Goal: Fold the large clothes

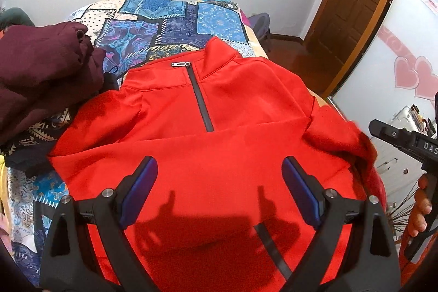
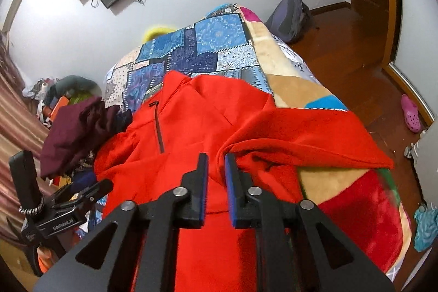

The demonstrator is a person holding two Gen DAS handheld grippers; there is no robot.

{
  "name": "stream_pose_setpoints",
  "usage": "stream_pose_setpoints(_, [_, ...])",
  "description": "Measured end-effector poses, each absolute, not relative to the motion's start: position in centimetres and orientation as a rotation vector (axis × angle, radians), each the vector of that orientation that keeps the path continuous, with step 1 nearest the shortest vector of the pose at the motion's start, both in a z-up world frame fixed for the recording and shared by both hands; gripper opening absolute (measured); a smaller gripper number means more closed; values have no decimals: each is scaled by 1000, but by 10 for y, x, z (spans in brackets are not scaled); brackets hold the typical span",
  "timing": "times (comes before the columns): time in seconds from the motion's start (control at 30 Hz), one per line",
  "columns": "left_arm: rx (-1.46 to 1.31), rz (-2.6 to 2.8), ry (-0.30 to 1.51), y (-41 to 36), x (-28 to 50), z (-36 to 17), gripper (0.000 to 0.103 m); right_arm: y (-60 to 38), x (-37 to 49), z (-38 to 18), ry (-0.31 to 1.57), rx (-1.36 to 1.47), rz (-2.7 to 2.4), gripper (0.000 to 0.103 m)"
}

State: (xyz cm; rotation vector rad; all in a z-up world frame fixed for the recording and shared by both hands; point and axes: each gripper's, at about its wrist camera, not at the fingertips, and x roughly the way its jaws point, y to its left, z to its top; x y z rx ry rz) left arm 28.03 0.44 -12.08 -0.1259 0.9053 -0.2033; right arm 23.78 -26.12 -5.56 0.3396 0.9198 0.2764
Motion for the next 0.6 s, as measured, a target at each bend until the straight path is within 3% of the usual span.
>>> stream_pose_setpoints(0.07, [-134,-202,902,5,279,-121,92,-268,236,-48,906,339,262,21])
stream_pose_setpoints(0.2, [-149,-197,899,5,279,-122,92,-285,233,-34,835,352,202,51])
stream_pose_setpoints(0.4, [-126,-194,892,1,279,-121,92,-321,249,-43,823,459,79,58])
stream_pose_setpoints(0.6, [-133,-200,891,0,277,-121,92,-373,269,-106,913,699,-177,58])
